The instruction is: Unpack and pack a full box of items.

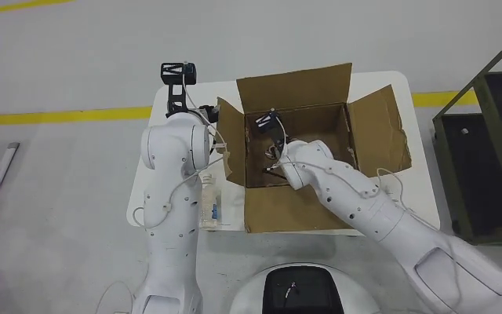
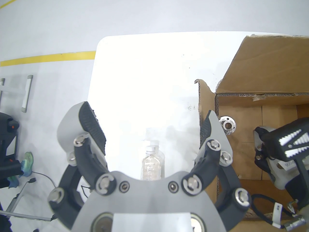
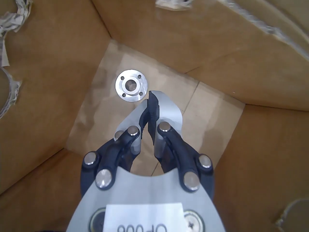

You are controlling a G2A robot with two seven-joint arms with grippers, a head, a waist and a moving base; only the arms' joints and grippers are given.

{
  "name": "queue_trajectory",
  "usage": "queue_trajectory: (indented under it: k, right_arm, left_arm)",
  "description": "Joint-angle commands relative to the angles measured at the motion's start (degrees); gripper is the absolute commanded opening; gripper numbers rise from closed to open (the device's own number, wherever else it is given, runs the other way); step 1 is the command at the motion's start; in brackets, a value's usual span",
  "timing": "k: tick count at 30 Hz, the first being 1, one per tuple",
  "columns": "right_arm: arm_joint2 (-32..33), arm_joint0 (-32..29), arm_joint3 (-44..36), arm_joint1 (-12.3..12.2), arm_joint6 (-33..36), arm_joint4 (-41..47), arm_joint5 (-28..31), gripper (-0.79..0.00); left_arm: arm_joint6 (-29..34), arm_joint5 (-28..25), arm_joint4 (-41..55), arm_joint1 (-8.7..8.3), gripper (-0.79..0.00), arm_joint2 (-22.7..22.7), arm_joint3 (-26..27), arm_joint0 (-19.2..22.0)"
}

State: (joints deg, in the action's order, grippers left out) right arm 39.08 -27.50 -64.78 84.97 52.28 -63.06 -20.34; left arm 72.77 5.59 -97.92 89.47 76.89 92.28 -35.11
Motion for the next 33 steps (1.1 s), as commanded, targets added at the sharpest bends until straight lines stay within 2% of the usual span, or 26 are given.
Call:
queue_trajectory:
  k: [1,2,5,7,16,18,22,25,33]
  right_arm:
    - [-1.18,1.20,3.10,1.09,-0.80,0.35,0.18,-0.739]
    - [-1.44,1.73,4.37,1.57,-1.38,0.77,0.24,-0.696]
    - [-2.26,3.24,8.17,2.95,-3.15,1.78,1.10,-0.705]
    - [-2.92,4.04,10.57,3.88,-4.15,2.29,1.80,-0.579]
    - [-4.71,6.60,19.70,7.78,-7.85,4.96,3.87,-0.554]
    - [-4.95,7.05,21.27,8.54,-8.53,5.28,4.16,-0.480]
    - [-5.23,7.81,24.29,9.91,-9.55,5.91,4.74,-0.471]
    - [-5.34,8.34,26.24,10.85,-10.02,6.29,5.24,-0.400]
    - [-5.55,9.37,30.40,12.94,-10.95,6.36,6.02,-0.403]
  left_arm:
    - [0.00,0.00,0.00,0.00,0.000,0.00,0.00,0.00]
    - [0.00,0.00,0.00,0.00,0.000,0.00,0.00,0.00]
    - [0.00,0.00,0.00,0.00,0.000,0.00,0.00,0.00]
    - [0.00,0.00,0.00,0.00,0.000,0.00,0.00,0.00]
    - [0.00,0.00,0.00,0.00,0.000,0.00,0.00,0.00]
    - [0.00,0.00,0.00,0.00,0.000,0.00,0.00,0.00]
    - [0.00,0.00,0.00,0.00,0.000,0.00,0.00,0.00]
    - [0.00,0.00,0.00,0.00,0.000,0.00,0.00,0.00]
    - [0.00,0.00,0.00,0.00,0.000,0.00,0.00,0.00]
